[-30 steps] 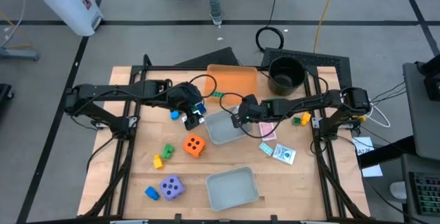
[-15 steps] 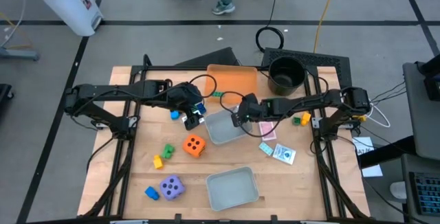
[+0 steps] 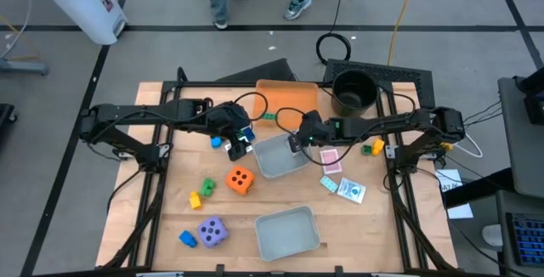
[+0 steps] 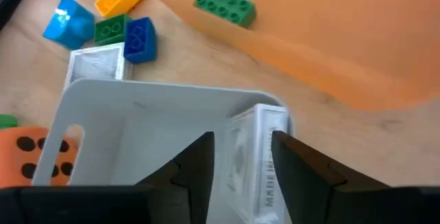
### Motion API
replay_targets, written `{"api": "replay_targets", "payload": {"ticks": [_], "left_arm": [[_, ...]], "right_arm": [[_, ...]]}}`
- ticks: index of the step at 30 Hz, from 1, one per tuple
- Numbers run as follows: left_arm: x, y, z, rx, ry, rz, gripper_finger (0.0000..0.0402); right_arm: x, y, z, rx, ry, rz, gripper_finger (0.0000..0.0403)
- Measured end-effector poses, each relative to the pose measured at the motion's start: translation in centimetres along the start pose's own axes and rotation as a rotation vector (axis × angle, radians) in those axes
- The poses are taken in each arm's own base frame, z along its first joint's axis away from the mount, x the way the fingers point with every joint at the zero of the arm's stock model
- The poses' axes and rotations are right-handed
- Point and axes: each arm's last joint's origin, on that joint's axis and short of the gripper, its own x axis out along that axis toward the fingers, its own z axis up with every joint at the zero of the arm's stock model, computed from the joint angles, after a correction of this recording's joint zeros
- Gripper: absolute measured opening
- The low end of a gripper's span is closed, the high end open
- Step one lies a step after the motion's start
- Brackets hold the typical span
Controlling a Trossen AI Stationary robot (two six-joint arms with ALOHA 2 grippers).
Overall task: Pick & Place Toys
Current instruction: Put the red game piece into the orange bin
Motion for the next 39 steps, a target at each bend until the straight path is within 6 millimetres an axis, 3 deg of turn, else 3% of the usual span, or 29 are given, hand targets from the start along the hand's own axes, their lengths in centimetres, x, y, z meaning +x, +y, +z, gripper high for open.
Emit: {"api": "replay_targets", "payload": {"ticks": [5, 12, 17, 24, 27, 30, 36, 39], "left_arm": [[0.0, 0.0, 0.0, 0.002, 0.001, 0.000, 0.0333], [-0.7, 0.0, -0.1, 0.039, -0.011, -0.031, 0.0333], [-3.5, 0.5, 0.2, 0.006, -0.128, -0.127, 0.0333], [-9.8, 2.4, 1.1, -0.067, -0.490, -0.264, 0.0333], [-11.2, 2.9, 1.2, -0.085, -0.615, -0.307, 0.0333], [-11.1, 3.3, 0.5, -0.120, -0.666, -0.365, 0.0333], [-8.1, 3.5, -2.2, -0.209, -0.703, -0.456, 0.0333], [-6.8, 3.3, -3.8, -0.247, -0.716, -0.494, 0.0333]], "right_arm": [[-0.9, -0.4, 0.8, -0.014, -0.026, 0.004, 0.0141], [-3.2, 0.2, 2.8, -0.052, -0.233, 0.085, 0.0141], [-5.2, 0.9, 4.1, -0.118, -0.354, 0.196, 0.0141], [-7.6, 2.2, 5.9, -0.077, -0.559, 0.377, 0.0141], [-8.4, 2.7, 6.6, -0.088, -0.651, 0.436, 0.0141], [-8.7, 2.9, 6.9, -0.136, -0.701, 0.445, 0.0141], [-9.1, 3.3, 6.6, -0.038, -0.689, 0.515, 0.0141], [-9.4, 3.6, 6.5, -0.078, -0.694, 0.564, 0.0141]]}}
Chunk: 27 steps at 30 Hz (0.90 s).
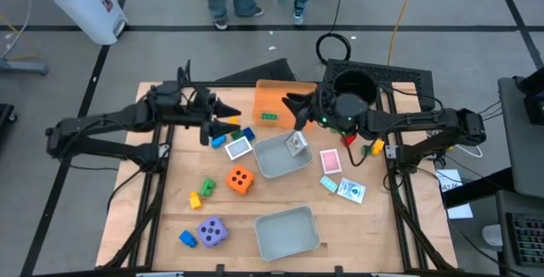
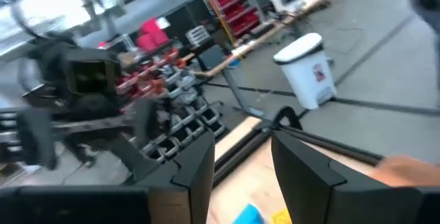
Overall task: Pick & Place Toys
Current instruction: Put the red game piece into the orange bin
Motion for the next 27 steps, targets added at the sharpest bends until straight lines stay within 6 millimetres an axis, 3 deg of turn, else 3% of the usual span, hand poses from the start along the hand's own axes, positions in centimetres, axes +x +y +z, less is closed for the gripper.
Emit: {"api": "replay_targets", "payload": {"ticks": [5, 13, 19, 27], "left_arm": [[-0.7, 0.0, -1.4, -0.026, -0.026, -0.039, 0.0333], [-1.3, -0.8, -1.5, 0.003, -0.022, -0.080, 0.0333], [-1.0, -0.9, -1.4, 0.007, -0.045, -0.072, 0.0333], [0.7, -0.1, -1.5, 0.008, -0.082, -0.009, 0.0333]], "right_arm": [[-1.4, 1.7, 1.1, -0.077, -0.062, 0.096, 0.0141], [-5.2, 4.0, 1.9, -0.181, -0.050, 0.116, 0.0141], [-7.6, 4.6, 0.5, -0.277, 0.046, -0.035, 0.0141], [-8.8, 4.4, -1.5, -0.343, 0.199, -0.090, 0.0141]]}}
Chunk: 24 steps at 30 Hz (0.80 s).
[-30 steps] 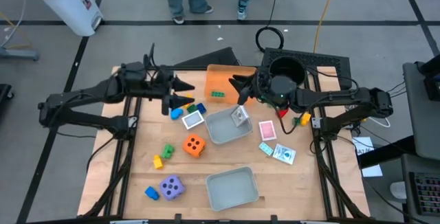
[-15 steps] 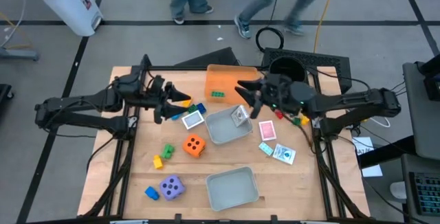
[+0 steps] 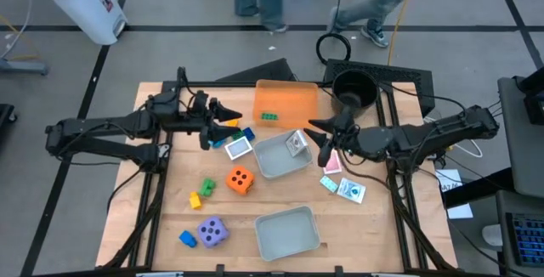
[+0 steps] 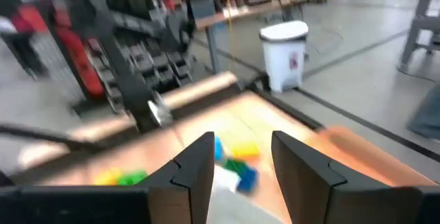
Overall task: Pick & Place Toys
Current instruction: Put the red game piece into the orange bin
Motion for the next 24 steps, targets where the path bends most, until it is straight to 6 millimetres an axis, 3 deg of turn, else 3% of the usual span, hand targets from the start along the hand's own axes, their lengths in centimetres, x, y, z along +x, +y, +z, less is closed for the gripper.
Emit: {"api": "replay_targets", "payload": {"ticks": [8, 18, 24], "left_arm": [[0.7, 0.7, -1.0, -0.065, 0.066, 0.072, 0.0333], [1.2, 1.1, -1.4, -0.188, 0.036, 0.176, 0.0333], [1.3, 0.5, -1.7, -0.263, 0.019, 0.190, 0.0333]], "right_arm": [[-1.6, -2.0, -1.3, -0.118, 0.184, -0.073, 0.0141], [-5.2, -6.0, -3.9, 0.010, 0.632, -0.176, 0.0141], [-5.5, -7.4, -4.5, 0.051, 0.730, -0.327, 0.0141]]}}
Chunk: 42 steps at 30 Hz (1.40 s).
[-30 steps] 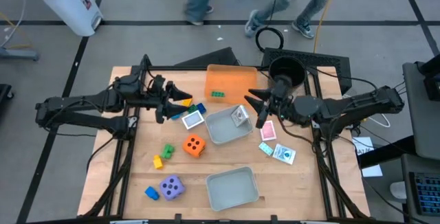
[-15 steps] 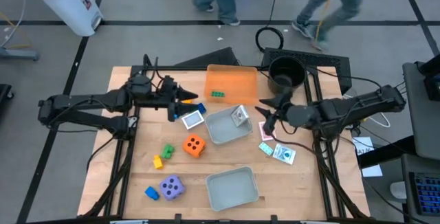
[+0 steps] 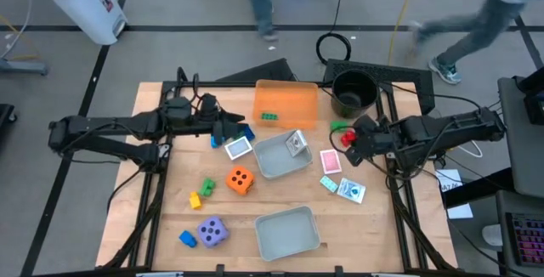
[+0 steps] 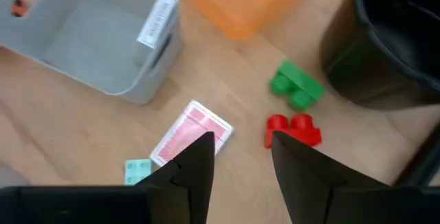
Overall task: Pick & Place Toys
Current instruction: Put the red game piece into the orange bin
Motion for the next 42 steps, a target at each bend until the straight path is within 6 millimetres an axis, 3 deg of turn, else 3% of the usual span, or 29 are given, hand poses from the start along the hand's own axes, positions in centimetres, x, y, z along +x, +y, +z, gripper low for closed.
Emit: {"api": "replay_targets", "payload": {"ticks": [9, 22, 26, 34, 42], "left_arm": [[-0.2, -1.2, -1.0, 0.007, -0.038, 0.015, 0.0333], [-0.2, -1.2, -1.2, 0.126, -0.011, 0.020, 0.0333], [-0.2, -0.9, -1.3, 0.151, 0.014, 0.035, 0.0333], [-0.1, -0.2, -1.1, 0.169, 0.047, 0.044, 0.0333], [-0.1, 0.2, -0.7, 0.161, 0.068, 0.021, 0.0333]], "right_arm": [[0.8, -0.9, 0.2, 0.220, 0.115, -0.064, 0.0141], [2.0, -2.8, 1.5, 0.332, 0.058, -0.194, 0.0155], [3.7, -3.3, 1.0, 0.376, 0.093, -0.212, 0.0193], [9.0, -4.1, -0.9, 0.523, 0.191, -0.088, 0.0271], [11.1, -4.9, -1.9, 0.675, 0.163, -0.106, 0.0286]]}}
